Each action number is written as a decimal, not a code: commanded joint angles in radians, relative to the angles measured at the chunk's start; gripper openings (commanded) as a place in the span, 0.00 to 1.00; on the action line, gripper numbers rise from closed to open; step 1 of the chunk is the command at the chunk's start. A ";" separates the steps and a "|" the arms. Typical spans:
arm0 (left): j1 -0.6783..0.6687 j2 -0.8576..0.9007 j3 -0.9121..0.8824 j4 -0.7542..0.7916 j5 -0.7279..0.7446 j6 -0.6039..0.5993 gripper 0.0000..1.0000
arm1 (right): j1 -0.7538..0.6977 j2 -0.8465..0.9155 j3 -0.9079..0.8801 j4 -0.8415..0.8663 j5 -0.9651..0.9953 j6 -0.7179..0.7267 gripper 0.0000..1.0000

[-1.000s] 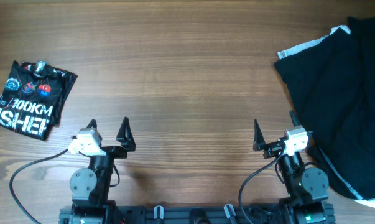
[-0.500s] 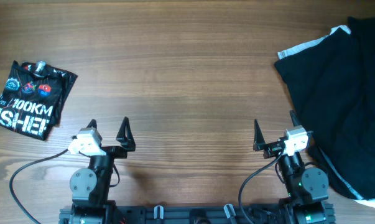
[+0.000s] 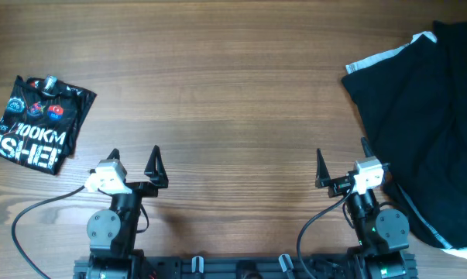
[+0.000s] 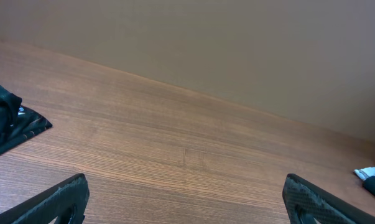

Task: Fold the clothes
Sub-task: 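Reach the right gripper into the right clothing pile toward black shorts, then pull the black shorts out with the right gripper and drag them center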

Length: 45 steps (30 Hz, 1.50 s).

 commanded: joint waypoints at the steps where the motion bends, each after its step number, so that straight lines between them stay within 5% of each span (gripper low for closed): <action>1: 0.003 -0.007 -0.007 0.004 -0.013 0.016 1.00 | 0.002 -0.006 0.002 0.009 -0.008 0.028 1.00; 10: 0.003 0.105 0.135 -0.044 0.005 0.016 1.00 | 0.002 0.143 0.196 -0.146 0.034 0.090 1.00; 17: 0.003 0.684 0.560 -0.264 0.018 -0.013 1.00 | 0.000 0.796 0.643 -0.430 0.047 0.102 1.00; 21: 0.003 0.832 0.694 -0.335 0.062 -0.014 1.00 | 0.000 1.080 0.845 -0.488 -0.017 0.109 1.00; 26: 0.003 0.837 0.694 -0.328 0.062 -0.014 1.00 | -0.114 1.249 0.858 -0.375 0.301 0.193 0.96; 32: 0.003 0.870 0.694 -0.322 0.062 -0.014 1.00 | -0.266 1.562 0.858 -0.145 0.299 0.117 0.89; 39: 0.003 1.064 0.694 -0.239 0.062 -0.014 1.00 | -0.270 1.799 0.858 0.064 0.225 -0.002 0.83; 43: 0.003 1.122 0.694 -0.126 0.062 -0.014 1.00 | -0.270 1.842 0.858 0.091 0.287 -0.002 0.73; 45: 0.003 1.129 0.694 -0.115 0.062 -0.014 1.00 | -0.270 1.842 0.858 0.109 0.300 -0.002 0.58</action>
